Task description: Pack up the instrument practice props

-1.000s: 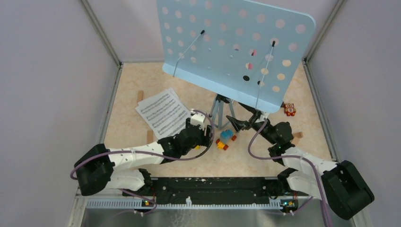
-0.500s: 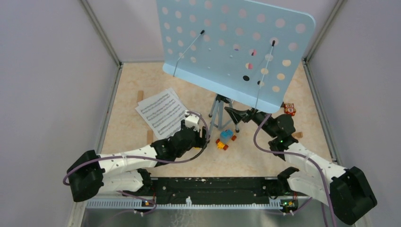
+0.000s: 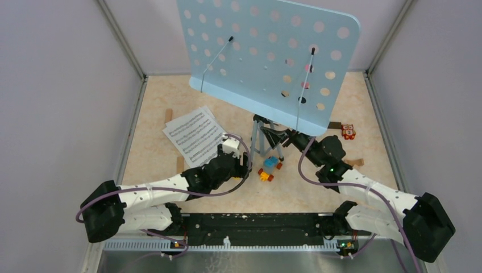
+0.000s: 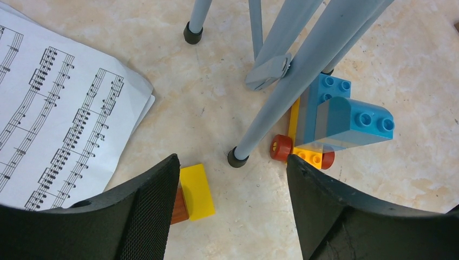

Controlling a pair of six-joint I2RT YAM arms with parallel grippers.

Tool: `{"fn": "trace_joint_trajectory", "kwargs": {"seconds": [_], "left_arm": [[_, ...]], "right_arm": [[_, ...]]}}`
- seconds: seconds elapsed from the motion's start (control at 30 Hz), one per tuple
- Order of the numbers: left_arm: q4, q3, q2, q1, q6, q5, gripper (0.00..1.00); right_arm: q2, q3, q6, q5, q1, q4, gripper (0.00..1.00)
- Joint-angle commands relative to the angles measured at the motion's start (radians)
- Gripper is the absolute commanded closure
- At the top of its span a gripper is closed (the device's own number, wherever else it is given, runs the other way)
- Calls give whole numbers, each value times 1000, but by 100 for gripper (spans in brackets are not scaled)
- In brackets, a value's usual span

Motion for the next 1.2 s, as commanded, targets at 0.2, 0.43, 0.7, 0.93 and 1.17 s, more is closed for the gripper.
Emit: {"fn": "trace_joint_trajectory", "kwargs": {"seconds": [0.2, 0.43, 0.7, 0.93, 1.17], "left_arm": [[40, 64, 65, 4, 38, 26, 26], [54, 67, 79, 4, 39, 28, 25], [59, 76, 99, 3, 42, 32, 25], [72, 83, 114, 4, 42, 43, 25], [75, 86, 124, 4, 43, 53, 25]], "right_arm": [[-3, -27, -31, 35, 35, 149, 14], [18, -167, -142, -30, 36, 333, 13], [116, -209, -101, -67, 36, 595, 12], [206, -185, -64, -54, 46, 729, 12], [313, -171, -98, 51, 57, 815, 12]]}}
